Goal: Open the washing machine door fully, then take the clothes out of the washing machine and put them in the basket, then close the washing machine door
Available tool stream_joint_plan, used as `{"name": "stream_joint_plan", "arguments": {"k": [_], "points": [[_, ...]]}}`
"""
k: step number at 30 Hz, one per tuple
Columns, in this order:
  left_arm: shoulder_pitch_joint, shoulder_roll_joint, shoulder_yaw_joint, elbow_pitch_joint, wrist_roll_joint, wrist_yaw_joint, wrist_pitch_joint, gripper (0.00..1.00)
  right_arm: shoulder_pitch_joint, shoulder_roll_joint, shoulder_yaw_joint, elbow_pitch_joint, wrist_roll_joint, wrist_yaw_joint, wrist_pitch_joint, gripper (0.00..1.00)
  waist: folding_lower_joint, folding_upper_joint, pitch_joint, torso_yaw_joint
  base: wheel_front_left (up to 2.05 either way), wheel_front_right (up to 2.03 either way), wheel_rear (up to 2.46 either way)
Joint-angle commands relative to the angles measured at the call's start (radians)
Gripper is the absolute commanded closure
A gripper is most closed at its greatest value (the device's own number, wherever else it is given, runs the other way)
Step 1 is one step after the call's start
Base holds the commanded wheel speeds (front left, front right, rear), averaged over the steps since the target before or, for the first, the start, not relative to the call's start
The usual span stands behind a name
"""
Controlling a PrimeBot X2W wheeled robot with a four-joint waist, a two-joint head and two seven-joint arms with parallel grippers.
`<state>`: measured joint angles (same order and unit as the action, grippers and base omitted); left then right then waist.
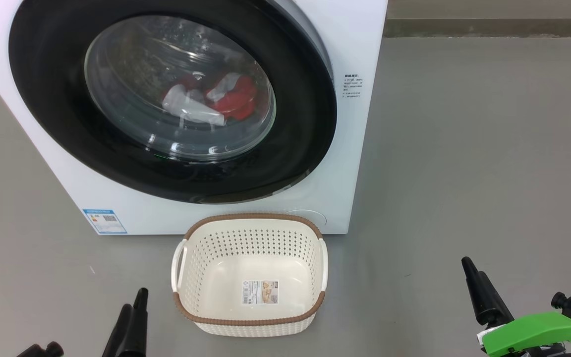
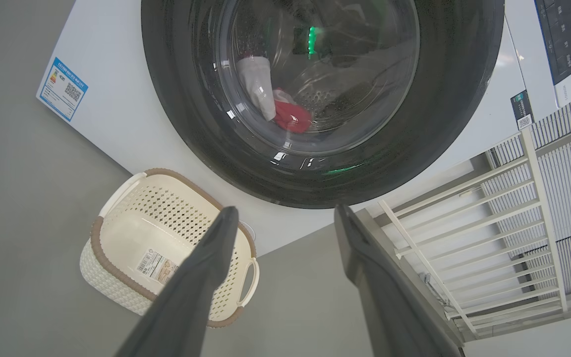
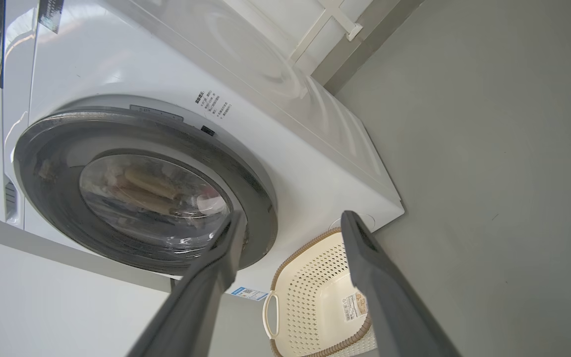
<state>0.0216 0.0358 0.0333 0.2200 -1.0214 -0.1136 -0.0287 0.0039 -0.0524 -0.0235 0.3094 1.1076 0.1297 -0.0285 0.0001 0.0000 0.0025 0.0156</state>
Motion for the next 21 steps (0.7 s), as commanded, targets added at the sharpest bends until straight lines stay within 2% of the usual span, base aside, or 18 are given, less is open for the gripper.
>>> {"name": "stream_joint_plan", "arguments": {"k": [1,21], "points": [[-0.010,0.018,0.010,-0.040,0.046,0.004,-0.013,0.00,-0.007,-0.015,0.012,-0.031,-0.039,0.001,-0.015,0.00,-0.0001,0.0000,0.000,0.000,0.00,0.00,0.00],[0.010,0.027,0.000,-0.081,0.285,0.007,-0.069,0.00,0.016,-0.021,0.034,-0.046,-0.239,0.001,-0.070,0.00,-0.0001,0.0000,0.000,0.003,0.00,0.00,0.00]]}}
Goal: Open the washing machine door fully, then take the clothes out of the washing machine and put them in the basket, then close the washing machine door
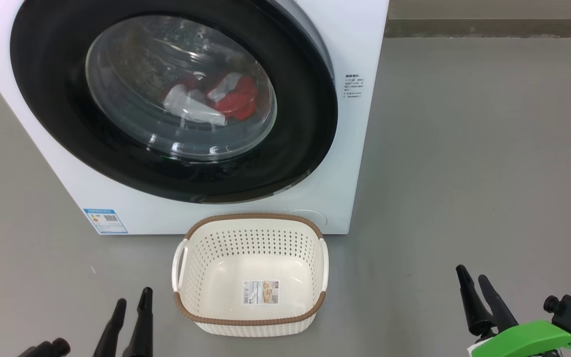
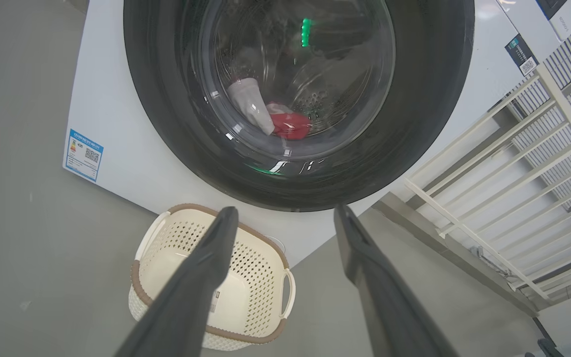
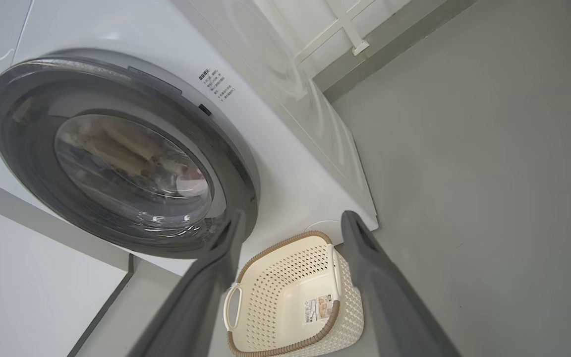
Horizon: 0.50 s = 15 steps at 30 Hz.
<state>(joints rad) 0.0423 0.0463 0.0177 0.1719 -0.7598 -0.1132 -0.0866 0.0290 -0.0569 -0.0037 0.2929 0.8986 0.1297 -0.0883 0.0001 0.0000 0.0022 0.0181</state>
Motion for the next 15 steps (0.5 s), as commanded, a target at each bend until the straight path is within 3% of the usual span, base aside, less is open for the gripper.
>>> {"name": "stream_joint_plan", "arguments": {"k": [1,15], "points": [[-0.009,0.017,0.015,-0.035,0.035,0.007,-0.014,0.00,-0.008,-0.017,0.016,-0.030,-0.040,0.001,-0.013,0.00,-0.0001,0.0000,0.000,0.000,0.00,0.00,0.00],[0.006,0.022,0.012,-0.066,0.208,0.004,-0.055,0.00,0.014,-0.016,0.022,-0.046,-0.183,0.001,-0.054,0.00,-0.0001,0.0000,0.002,0.000,0.00,0.00,0.00]]}}
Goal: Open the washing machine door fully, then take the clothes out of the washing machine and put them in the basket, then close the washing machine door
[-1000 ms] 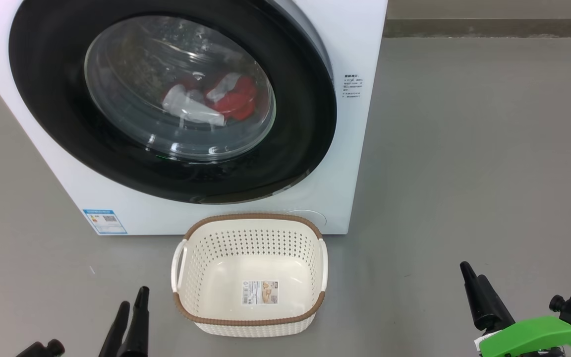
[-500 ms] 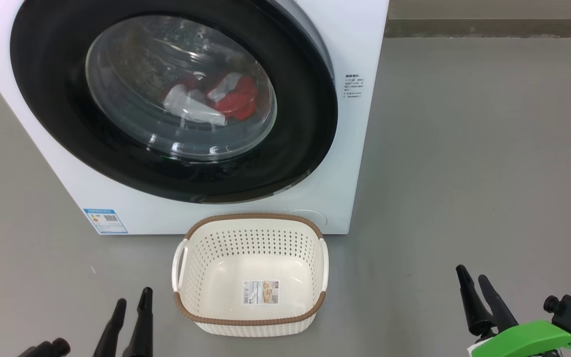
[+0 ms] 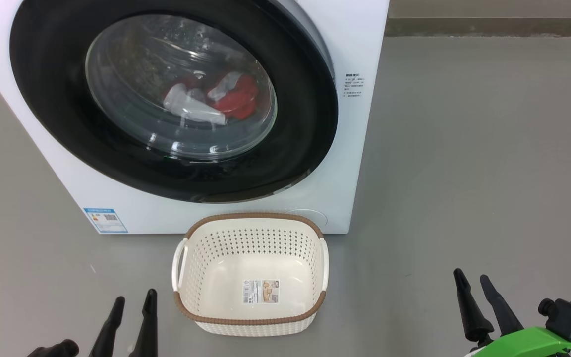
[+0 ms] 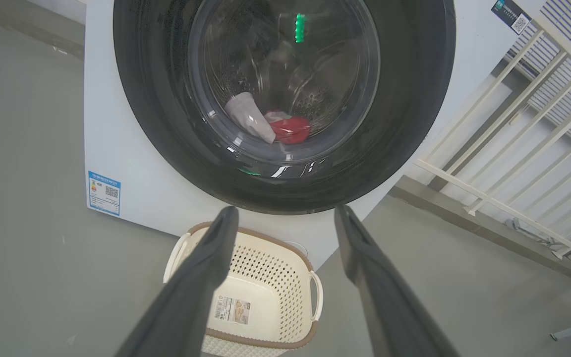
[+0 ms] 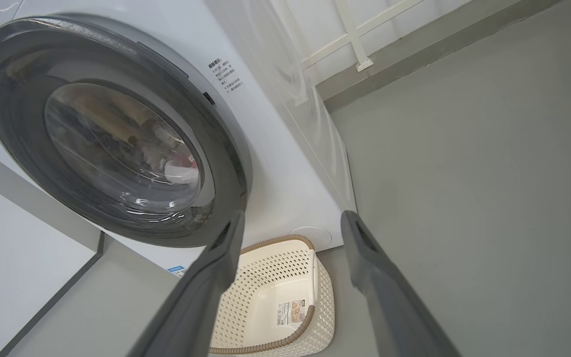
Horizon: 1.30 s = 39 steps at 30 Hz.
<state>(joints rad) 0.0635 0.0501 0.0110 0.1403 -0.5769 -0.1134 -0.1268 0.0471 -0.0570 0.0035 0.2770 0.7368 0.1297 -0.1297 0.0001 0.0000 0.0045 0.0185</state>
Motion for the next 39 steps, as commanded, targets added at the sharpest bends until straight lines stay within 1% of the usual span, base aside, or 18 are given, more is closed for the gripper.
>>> {"name": "stream_joint_plan", "arguments": {"k": [1,22,29,39], "points": [[-0.014,0.018,0.019,-0.036,0.037,0.003,-0.018,0.00,-0.003,-0.016,0.015,-0.031,-0.031,0.001,-0.016,0.00,0.0000,0.0000,0.000,0.000,0.00,0.00,0.00],[0.010,0.025,0.010,-0.057,0.288,-0.012,-0.082,0.00,0.049,-0.012,0.001,-0.066,-0.256,0.001,-0.080,0.00,0.0000,0.0000,0.001,0.003,0.00,0.00,0.00],[0.015,0.025,0.010,-0.052,0.342,-0.014,-0.100,0.00,0.071,-0.010,-0.007,-0.072,-0.317,0.001,-0.097,0.00,0.0000,0.0000,0.003,0.006,0.00,0.00,0.00],[0.023,0.039,-0.008,-0.032,0.428,-0.017,-0.129,0.00,0.098,-0.003,-0.009,-0.094,-0.420,0.001,-0.126,0.00,0.0000,0.0000,0.007,0.002,0.00,0.00,0.00]]}}
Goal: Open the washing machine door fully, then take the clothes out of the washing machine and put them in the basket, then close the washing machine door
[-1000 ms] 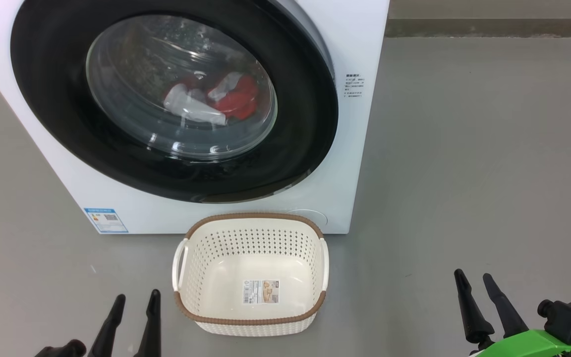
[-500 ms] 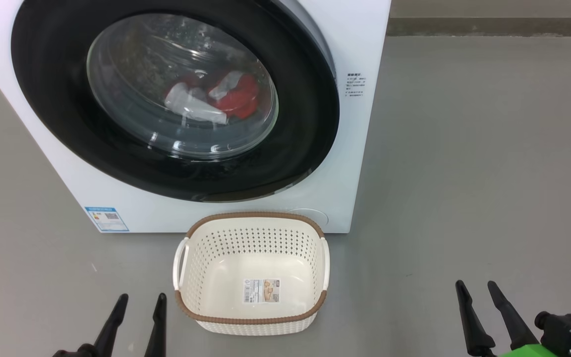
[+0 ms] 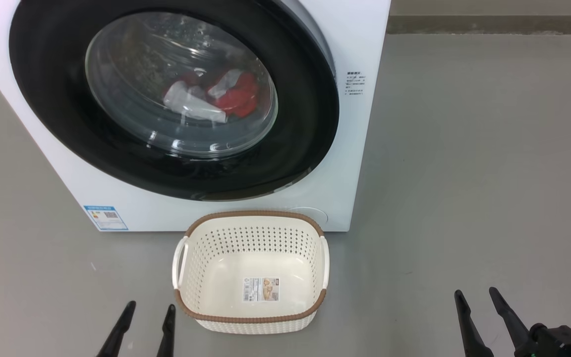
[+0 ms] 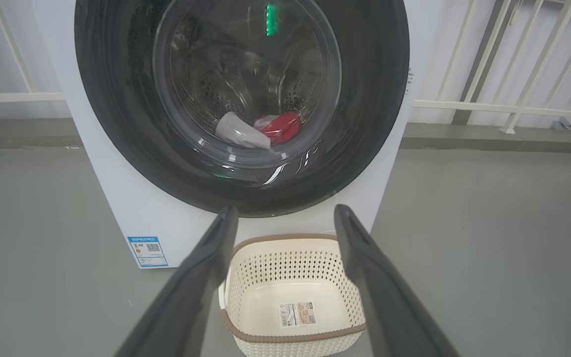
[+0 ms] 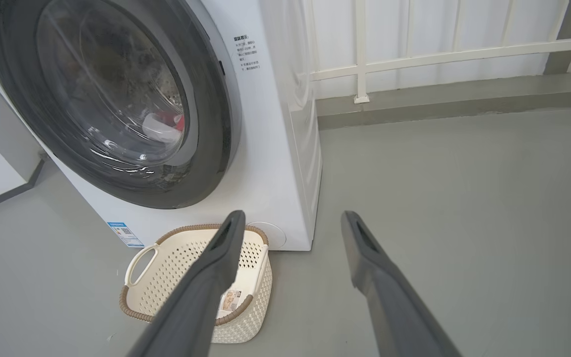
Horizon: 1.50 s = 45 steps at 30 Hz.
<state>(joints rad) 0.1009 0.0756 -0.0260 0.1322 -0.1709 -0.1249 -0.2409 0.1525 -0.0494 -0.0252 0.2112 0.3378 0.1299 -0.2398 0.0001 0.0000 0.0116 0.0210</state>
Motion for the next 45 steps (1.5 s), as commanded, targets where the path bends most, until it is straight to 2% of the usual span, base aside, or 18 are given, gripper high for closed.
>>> {"name": "stream_joint_plan", "arguments": {"k": [1,20,21,22,23,28,33,40,45], "points": [[-0.014,0.017,0.026,-0.025,0.031,-0.005,-0.018,0.00,-0.006,-0.011,0.021,-0.030,-0.032,0.001,-0.019,0.00,-0.0001,0.0000,0.001,0.000,0.00,0.00,0.00],[-0.026,0.032,0.000,-0.011,-0.009,-0.006,-0.021,0.00,-0.017,-0.003,0.005,-0.057,-0.009,0.001,-0.022,0.00,-0.0001,0.0000,0.017,0.005,0.00,0.00,0.00],[-0.029,0.032,-0.002,-0.011,-0.010,-0.006,-0.021,0.00,-0.020,-0.002,0.006,-0.060,0.005,0.001,-0.022,0.25,-0.0001,0.0000,0.019,0.006,0.00,0.00,0.00],[-0.031,0.032,-0.004,-0.012,-0.013,-0.006,-0.021,0.00,-0.025,-0.002,0.007,-0.062,0.023,0.001,-0.022,0.79,-0.0001,0.0000,0.022,0.007,0.00,0.00,0.00],[-0.034,0.031,-0.005,-0.012,-0.017,-0.006,-0.021,0.00,-0.034,-0.002,0.007,-0.067,0.040,0.001,-0.022,1.00,-0.0001,0.0000,0.024,0.007,0.00,0.00,0.00],[-0.048,0.026,-0.010,-0.015,-0.035,-0.006,-0.021,0.00,-0.096,-0.001,0.024,-0.076,0.106,0.001,-0.022,1.00,-0.0001,0.0000,0.039,0.011,0.00,0.00,0.00],[-0.074,0.024,-0.024,-0.019,-0.044,-0.006,-0.021,0.00,-0.237,-0.001,0.043,-0.081,0.207,0.001,-0.022,1.00,-0.0001,0.0000,0.066,0.023,0.00,0.00,0.00],[-0.121,0.027,-0.065,-0.019,-0.062,-0.006,-0.021,0.00,-0.453,-0.004,0.048,-0.058,0.286,0.001,-0.022,1.00,-0.0001,0.0000,0.116,0.070,0.00,0.00,0.00],[-0.157,0.033,-0.090,-0.015,-0.079,-0.006,-0.021,0.00,-0.589,-0.037,0.048,-0.027,0.339,0.001,-0.022,1.00,-0.0001,0.0000,0.159,0.110,0.00,0.00,0.00]]}}
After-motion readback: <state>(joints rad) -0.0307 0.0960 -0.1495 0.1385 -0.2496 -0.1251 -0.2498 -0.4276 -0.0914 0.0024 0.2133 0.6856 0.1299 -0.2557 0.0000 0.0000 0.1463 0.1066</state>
